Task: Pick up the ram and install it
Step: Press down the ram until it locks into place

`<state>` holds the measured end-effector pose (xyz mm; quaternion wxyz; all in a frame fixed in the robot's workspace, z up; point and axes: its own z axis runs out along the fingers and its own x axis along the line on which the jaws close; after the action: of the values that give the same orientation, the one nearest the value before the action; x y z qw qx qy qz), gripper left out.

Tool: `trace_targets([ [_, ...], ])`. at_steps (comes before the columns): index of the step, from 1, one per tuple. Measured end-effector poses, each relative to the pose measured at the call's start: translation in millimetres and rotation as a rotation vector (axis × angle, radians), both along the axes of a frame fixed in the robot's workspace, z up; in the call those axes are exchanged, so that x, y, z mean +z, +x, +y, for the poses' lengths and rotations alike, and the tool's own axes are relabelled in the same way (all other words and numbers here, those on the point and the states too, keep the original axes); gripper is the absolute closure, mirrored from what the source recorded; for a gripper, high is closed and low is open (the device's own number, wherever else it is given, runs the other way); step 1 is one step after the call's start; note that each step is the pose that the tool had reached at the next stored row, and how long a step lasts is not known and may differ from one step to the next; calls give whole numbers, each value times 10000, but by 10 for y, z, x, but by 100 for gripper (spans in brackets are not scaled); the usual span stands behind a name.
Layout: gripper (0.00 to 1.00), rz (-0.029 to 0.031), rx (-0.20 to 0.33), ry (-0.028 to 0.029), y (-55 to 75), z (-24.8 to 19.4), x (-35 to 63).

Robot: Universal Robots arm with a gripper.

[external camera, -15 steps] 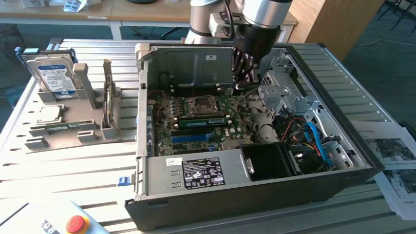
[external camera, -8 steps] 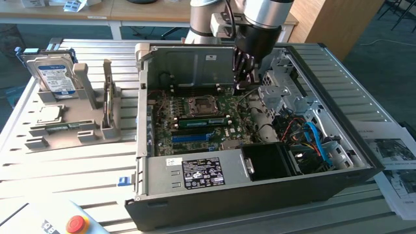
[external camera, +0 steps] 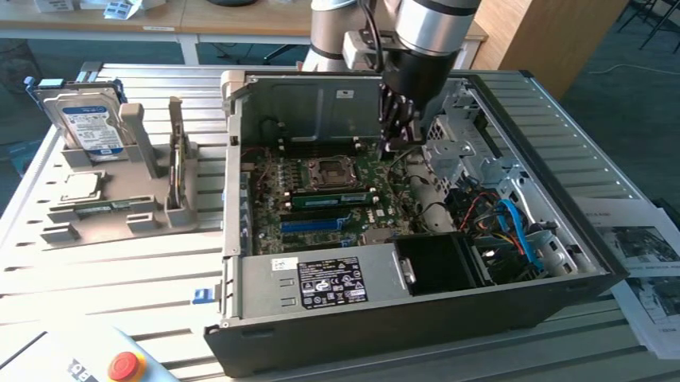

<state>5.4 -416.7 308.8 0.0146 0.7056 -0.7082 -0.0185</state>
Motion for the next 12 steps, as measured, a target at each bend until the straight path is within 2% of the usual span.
trace_targets([
  [12, 90, -36, 0, -1, -4, 0, -215],
])
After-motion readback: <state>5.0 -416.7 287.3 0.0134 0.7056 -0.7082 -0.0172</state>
